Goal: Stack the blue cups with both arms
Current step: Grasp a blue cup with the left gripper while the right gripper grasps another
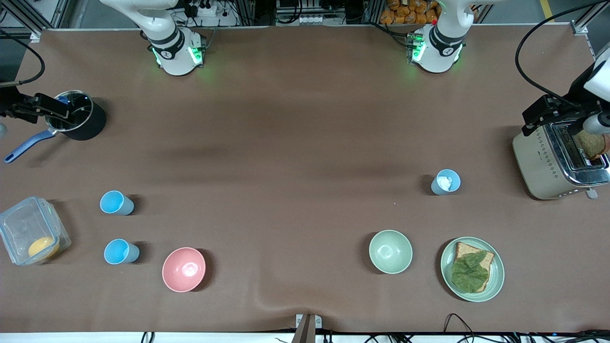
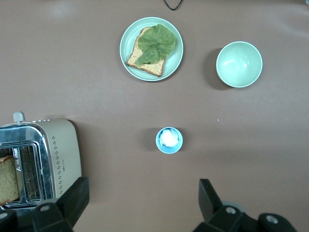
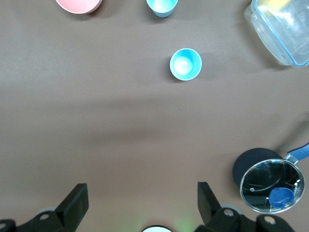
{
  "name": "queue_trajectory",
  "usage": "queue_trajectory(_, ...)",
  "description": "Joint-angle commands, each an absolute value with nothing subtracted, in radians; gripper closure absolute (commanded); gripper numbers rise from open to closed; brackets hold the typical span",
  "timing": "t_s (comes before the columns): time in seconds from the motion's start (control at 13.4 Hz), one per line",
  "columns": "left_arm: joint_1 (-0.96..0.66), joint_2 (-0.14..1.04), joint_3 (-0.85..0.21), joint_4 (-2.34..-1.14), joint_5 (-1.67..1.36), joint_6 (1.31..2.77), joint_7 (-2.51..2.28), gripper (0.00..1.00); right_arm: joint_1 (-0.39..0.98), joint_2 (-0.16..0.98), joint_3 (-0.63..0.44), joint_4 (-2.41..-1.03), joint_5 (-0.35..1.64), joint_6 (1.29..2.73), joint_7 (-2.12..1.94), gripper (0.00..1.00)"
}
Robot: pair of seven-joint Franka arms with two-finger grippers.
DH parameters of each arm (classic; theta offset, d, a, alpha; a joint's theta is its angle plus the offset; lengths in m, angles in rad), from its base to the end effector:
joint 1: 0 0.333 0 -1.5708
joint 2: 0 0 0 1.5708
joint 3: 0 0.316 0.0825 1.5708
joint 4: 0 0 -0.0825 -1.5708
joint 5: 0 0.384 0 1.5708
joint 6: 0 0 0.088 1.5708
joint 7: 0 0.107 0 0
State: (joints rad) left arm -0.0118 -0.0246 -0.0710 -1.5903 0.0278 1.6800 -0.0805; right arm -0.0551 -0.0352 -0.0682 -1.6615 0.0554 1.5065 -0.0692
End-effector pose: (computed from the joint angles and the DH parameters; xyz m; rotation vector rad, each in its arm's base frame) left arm 0.5562 -0.0440 0.6391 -3.1162 0.0060 -0.1814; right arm 0.5306 -0.0601 0.5962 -3.0665 0.0823 0.1747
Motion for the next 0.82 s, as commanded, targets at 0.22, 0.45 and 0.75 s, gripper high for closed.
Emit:
queue_trajectory(0.22,0.000,0.069,-0.060,-1.578,0.037,1.663,-0.058,0.00,-0.040,-0.026,-0.078,-1.631,0.032,1.482,-0.069,0.00)
queue_trajectory(0.45,-0.006,0.216,-0.064,-1.620,0.038,1.763,-0.055,0.00,-0.044,-0.015,-0.084,-1.621,0.034,1.462,-0.078,0.00)
queue_trajectory(0.75,-0.002,0.213,-0.067,-1.923,0.035,2.102,-0.074,0.00,-0.066,0.141,-0.084,-1.617,-0.020,1.509,-0.127,0.00)
